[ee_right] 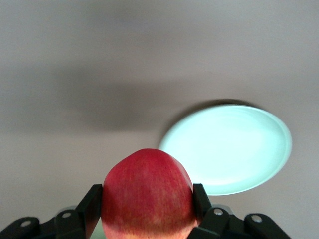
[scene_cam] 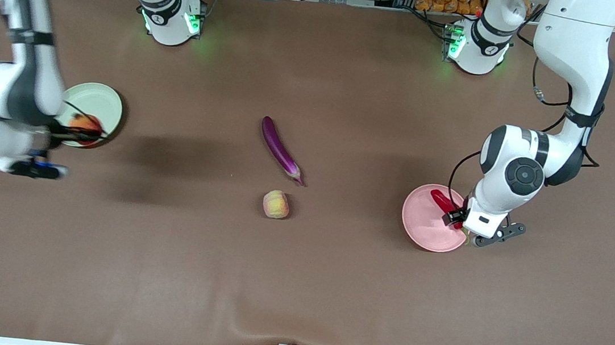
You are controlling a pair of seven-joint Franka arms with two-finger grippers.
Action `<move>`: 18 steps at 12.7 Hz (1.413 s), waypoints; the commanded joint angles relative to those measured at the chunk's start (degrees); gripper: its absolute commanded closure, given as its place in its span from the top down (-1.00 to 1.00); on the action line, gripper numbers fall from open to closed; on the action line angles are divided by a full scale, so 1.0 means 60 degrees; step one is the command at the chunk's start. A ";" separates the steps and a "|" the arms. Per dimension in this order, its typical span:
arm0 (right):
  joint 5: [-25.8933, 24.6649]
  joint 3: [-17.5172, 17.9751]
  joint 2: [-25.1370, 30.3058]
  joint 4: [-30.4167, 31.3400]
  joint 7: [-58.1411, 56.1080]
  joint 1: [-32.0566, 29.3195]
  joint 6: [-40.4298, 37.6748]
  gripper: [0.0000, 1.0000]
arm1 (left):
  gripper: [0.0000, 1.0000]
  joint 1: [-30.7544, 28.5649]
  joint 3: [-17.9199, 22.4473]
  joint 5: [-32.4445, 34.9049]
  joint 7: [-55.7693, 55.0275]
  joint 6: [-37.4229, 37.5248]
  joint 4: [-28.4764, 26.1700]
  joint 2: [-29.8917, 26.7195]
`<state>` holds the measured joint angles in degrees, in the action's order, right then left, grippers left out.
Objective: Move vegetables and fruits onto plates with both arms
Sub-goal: 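Release the chili on the pink plate while the right gripper carries the apple, then reach the left gripper to the eggplant while the right gripper releases the apple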
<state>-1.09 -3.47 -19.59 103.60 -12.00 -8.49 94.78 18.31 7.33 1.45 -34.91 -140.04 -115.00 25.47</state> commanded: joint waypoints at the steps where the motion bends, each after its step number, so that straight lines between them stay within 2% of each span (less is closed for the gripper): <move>1: -0.0287 0.0212 0.0567 0.1711 -0.1555 -0.1349 0.1146 -1.00 | 1.00 -0.0005 -0.0007 0.0094 -0.0172 -0.0011 0.0153 -0.0201; 3: -0.0287 -0.0123 0.0526 0.2681 -0.3119 -0.2082 0.2477 -1.00 | 1.00 0.0228 -0.0152 0.0094 -0.0332 0.0601 0.0459 -0.0537; 5: -0.0287 -0.0388 0.0292 0.3224 -0.4295 -0.2552 0.3637 -1.00 | 1.00 0.0783 -0.0299 0.0094 -0.1061 0.1800 0.1233 -0.0656; 7: -0.0287 -0.0389 0.0247 0.3548 -0.4299 -0.2672 0.3978 -1.00 | 1.00 0.1690 -0.0314 0.0094 -0.2334 0.3177 0.2229 -0.0642; 8: -0.0287 -0.0389 0.0174 0.3535 -0.4299 -0.2730 0.3993 -1.00 | 1.00 0.2130 -0.0329 0.0080 -0.2978 0.3647 0.2582 -0.0612; 9: -0.0273 -0.0389 0.0072 0.3535 -0.4285 -0.2730 0.4037 -0.92 | 1.00 0.2497 -0.0430 0.0080 -0.3666 0.3753 0.2846 -0.0554; 10: -0.0258 -0.0389 0.0013 0.3535 -0.4285 -0.2745 0.4081 0.84 | 1.00 0.2790 -0.0576 0.0007 -0.4282 0.3754 0.3168 -0.0394; 11: -0.0258 -0.0404 -0.0017 0.3491 -0.4343 -0.2745 0.4023 1.00 | 1.00 0.3054 -0.0723 -0.0225 -0.4825 0.3769 0.3635 -0.0044; 14: -0.0258 -0.0389 -0.0002 0.3010 -0.4343 -0.2628 0.3688 1.00 | 1.00 0.4093 -0.0783 -0.0477 -0.6335 0.3769 0.5145 0.1186; 17: -0.0112 -0.0360 -0.0017 0.1561 -0.4197 -0.2059 0.2006 1.00 | 1.00 0.4813 -0.0783 -0.0462 -0.7655 0.3682 0.6449 0.2285; 18: -0.0097 -0.0360 -0.0002 0.1267 -0.4066 -0.1868 0.1755 1.00 | 1.00 0.5032 -0.0783 -0.0462 -0.7948 0.3565 0.6612 0.2506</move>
<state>-1.67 -5.59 -19.93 115.36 -36.62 -22.20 109.28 46.71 2.08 -0.52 -79.73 -119.17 -81.45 36.07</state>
